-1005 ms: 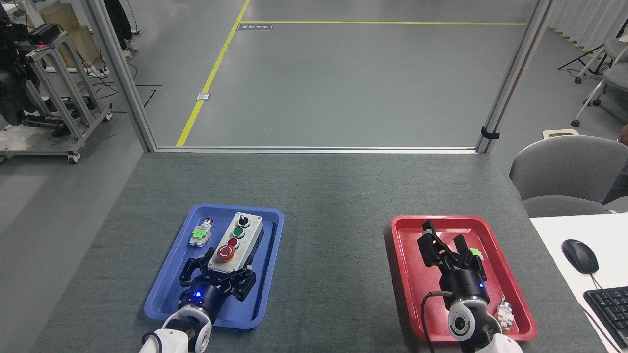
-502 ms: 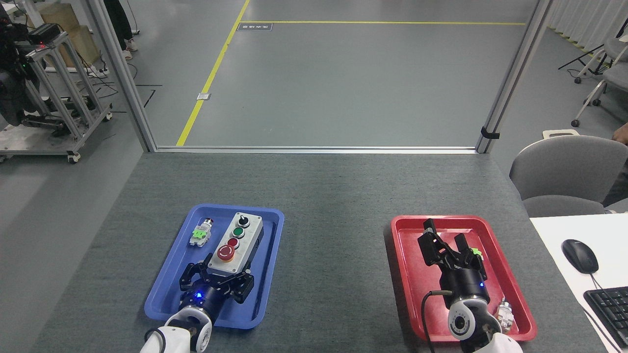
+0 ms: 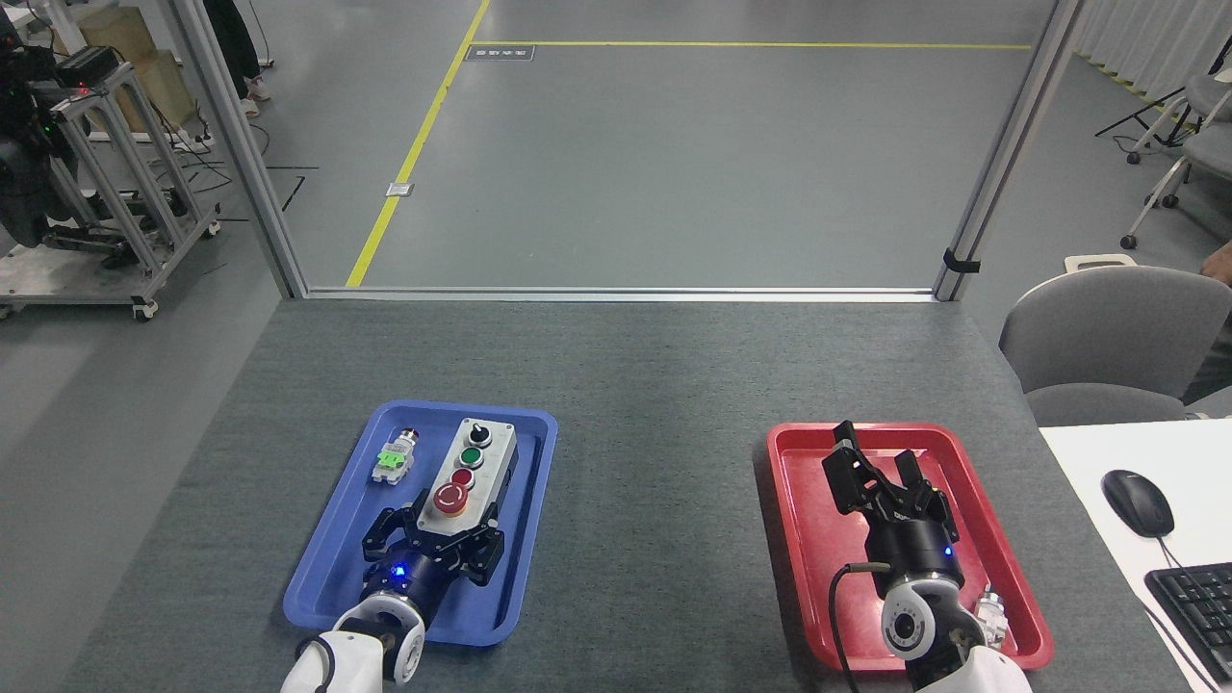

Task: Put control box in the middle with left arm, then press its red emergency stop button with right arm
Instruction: 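Close the left gripper on the near end of the gray control box, then lift the control box and carry it toward the table middle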

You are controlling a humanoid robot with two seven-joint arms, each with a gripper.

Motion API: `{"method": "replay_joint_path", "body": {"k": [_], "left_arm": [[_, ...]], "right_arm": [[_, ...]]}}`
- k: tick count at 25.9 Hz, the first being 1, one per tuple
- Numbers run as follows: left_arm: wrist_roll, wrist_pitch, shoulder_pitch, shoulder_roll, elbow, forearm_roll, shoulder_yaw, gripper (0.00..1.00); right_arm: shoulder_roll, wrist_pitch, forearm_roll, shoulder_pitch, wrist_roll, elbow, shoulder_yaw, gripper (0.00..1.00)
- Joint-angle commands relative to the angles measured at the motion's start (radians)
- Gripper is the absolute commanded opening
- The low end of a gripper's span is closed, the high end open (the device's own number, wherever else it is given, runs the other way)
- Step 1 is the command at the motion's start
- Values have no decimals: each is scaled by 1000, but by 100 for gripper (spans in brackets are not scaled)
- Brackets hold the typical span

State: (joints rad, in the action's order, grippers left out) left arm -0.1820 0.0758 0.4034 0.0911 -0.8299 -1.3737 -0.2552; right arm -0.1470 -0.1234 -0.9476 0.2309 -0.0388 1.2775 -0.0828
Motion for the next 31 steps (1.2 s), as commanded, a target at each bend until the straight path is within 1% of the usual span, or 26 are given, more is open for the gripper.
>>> {"method": "replay_joint_path", "body": {"k": [1, 2, 3, 4, 5, 9, 14, 18, 19, 21, 24, 27, 29, 31], "left_arm": [[7, 12, 2, -1, 0, -1, -1, 54], [7, 15, 2, -1, 0, -1, -4, 41], [7, 15, 2, 2, -2, -1, -15, 24], [7, 15, 2, 6, -2, -1, -27, 6], [7, 15, 2, 7, -3, 1, -33, 0], [7, 15, 3, 9, -23, 10, -30, 0], [2, 16, 6, 12, -163, 21, -22, 0], [9, 10, 3, -10, -252, 19, -33, 0], [10, 10, 2, -30, -265, 13, -38, 0], [24, 2, 0, -82, -261, 2, -78, 0], [62, -14, 0, -136, -253, -1, -160, 0], [75, -116, 12, -206, -189, -7, -262, 0], [75, -165, 40, -229, -124, -15, -323, 0], [70, -199, 49, -231, -74, -13, -374, 0]], "right_arm": [[0, -1, 0, 2, 2, 0, 0, 100], [-3, 1, 0, 2, 0, 0, 0, 100], [-14, 1, 0, 2, 0, 0, -2, 100], [-25, 1, 1, 2, 0, 2, -2, 100], [-29, 1, 1, 4, 0, 0, -2, 100], [-31, 1, 3, 5, 0, 2, -2, 100], [-37, 2, 6, 7, 0, 0, -2, 100], [-40, 2, 6, 7, 0, 2, -2, 100], [-40, 2, 6, 5, 0, 2, -2, 100], [-42, 1, 6, 5, 0, 2, -2, 100], [-43, 1, 6, 5, -1, 2, -2, 100], [-43, 2, 6, 7, -1, 2, -3, 100], [-43, 2, 6, 7, -1, 2, -2, 100], [-43, 2, 7, 7, -3, 2, -3, 100]]}}
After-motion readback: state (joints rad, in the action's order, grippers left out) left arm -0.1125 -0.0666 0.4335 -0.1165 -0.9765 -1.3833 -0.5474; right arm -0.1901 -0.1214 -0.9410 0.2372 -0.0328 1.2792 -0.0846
